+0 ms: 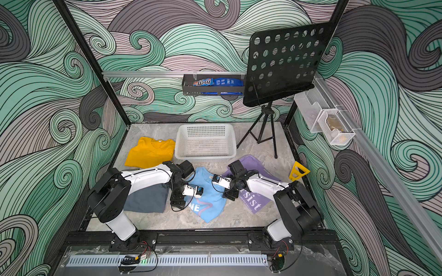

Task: Put the folded t-shirts into the basket
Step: Adjust the T-shirt at the center of the board.

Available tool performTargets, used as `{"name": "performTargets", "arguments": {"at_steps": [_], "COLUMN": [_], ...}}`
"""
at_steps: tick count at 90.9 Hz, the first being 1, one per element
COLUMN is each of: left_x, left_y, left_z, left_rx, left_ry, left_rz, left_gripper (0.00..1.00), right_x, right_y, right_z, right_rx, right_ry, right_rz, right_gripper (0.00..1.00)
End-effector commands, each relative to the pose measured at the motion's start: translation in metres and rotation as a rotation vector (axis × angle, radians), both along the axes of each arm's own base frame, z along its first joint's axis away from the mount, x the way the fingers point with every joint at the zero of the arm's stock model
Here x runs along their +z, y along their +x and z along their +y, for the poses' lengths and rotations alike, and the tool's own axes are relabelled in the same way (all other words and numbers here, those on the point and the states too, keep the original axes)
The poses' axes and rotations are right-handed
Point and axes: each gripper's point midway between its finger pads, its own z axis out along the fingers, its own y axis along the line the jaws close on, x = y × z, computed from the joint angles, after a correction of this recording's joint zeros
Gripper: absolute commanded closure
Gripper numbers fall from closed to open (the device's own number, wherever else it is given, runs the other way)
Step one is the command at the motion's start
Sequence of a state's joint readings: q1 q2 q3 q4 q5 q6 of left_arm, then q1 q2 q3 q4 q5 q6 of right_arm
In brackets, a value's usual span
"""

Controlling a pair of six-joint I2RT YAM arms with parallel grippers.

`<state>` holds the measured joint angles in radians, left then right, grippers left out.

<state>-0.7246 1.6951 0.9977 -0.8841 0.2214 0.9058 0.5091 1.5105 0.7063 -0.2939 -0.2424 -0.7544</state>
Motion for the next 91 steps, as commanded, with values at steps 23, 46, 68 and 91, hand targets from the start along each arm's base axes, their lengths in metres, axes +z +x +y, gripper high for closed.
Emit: {"name": "performTargets", "arguments": {"at_steps": [23,46,68,91], "left_x": [0.040,0.089,0.083,0.063], "left_y": [-0.050,0.029,0.094,0.115], "left_z": [-0.010,-0.002,0.023,0.027], "left_rx": [-0.017,0.358,0.631,0.670], "left_ry": [-0.116,-0.384,-0.322,-0.239], "left_rz": [0.086,-0.120,-0.216,-0.209], "left_gripper": [0.20,0.16,0.15,0.16], "right_x": [0.028,0.060,0.032,0.015], "right_y": [0.027,0.000,-0.020,-0.013], "right_z": [0.034,0.016,0.008,0.016], "right_rx": [-0.033,-0.004,-0.051,-0.132], "right_ry": [0.154,0.252,0.200,0.196], "right_rz": [0.103,0.306,0.418,0.518], "right_gripper": [0.23,0.17,0.18,0.22]}}
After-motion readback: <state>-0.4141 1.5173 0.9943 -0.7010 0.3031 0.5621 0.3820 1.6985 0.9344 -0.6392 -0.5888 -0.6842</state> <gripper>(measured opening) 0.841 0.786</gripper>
